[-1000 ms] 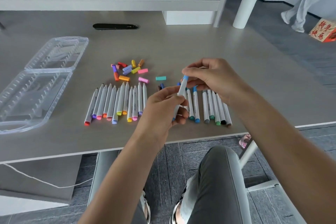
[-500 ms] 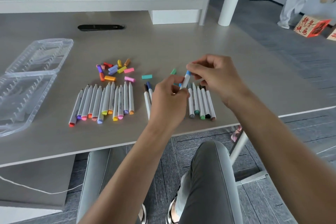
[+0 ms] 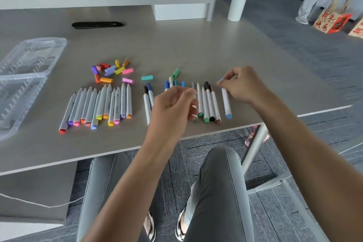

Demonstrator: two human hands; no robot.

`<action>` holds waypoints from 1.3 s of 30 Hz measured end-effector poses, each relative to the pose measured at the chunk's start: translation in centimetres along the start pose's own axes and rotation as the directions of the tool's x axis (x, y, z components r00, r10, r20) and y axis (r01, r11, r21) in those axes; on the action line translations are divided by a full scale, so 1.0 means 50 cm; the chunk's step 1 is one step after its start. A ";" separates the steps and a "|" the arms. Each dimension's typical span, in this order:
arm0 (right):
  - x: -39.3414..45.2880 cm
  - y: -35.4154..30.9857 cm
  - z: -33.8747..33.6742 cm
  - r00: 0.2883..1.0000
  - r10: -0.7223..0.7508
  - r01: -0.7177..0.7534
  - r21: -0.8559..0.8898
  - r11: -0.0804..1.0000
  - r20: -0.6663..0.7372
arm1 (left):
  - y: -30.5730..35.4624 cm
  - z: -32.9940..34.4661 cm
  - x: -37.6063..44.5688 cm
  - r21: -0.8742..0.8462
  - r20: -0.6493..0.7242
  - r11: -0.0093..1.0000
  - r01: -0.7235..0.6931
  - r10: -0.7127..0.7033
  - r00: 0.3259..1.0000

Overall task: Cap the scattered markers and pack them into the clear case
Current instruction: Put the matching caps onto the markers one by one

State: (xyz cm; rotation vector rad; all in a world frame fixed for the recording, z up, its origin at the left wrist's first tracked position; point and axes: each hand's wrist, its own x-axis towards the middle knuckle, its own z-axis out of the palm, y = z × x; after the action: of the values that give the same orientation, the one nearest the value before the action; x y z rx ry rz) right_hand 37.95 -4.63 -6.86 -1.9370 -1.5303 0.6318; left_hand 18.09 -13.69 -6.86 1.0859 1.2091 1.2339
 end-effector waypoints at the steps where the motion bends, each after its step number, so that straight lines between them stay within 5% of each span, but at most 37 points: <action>1: 0.000 0.005 0.006 1.000 -0.001 0.000 -0.069 0.998 -0.017 | 0.000 -0.006 -0.002 -0.042 0.001 0.999 0.020 -0.020 1.000; 16: -0.033 -0.059 0.030 0.980 -0.159 0.119 -0.285 0.951 -0.120 | -0.001 -0.048 -0.020 -0.122 -0.008 0.990 0.064 -0.066 0.998; 23: -0.025 -0.079 0.066 0.987 -0.160 0.160 -0.311 0.937 0.024 | 0.004 -0.058 -0.021 -0.134 -0.005 0.989 0.058 -0.059 0.998; 33: -0.010 -0.119 0.099 0.986 -0.163 0.150 -0.534 0.832 0.023 | 0.003 -0.075 -0.018 -0.126 -0.012 0.992 0.030 -0.031 0.999; 36: -0.008 -0.128 0.093 0.991 -0.132 0.134 -0.459 0.878 0.036 | 0.003 -0.079 -0.015 -0.063 -0.014 0.998 -0.020 0.019 1.000; 39: -0.008 -0.137 0.081 0.991 -0.119 0.127 -0.181 0.975 0.055 | 0.001 -0.084 -0.006 0.071 -0.044 0.994 -0.079 0.082 0.996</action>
State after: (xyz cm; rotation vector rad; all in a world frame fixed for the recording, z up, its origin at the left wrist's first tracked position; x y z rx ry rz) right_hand 30.34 -3.24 -4.98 -1.9544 -1.7762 0.4974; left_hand 13.93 -14.17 -7.14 1.1724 1.2627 1.2930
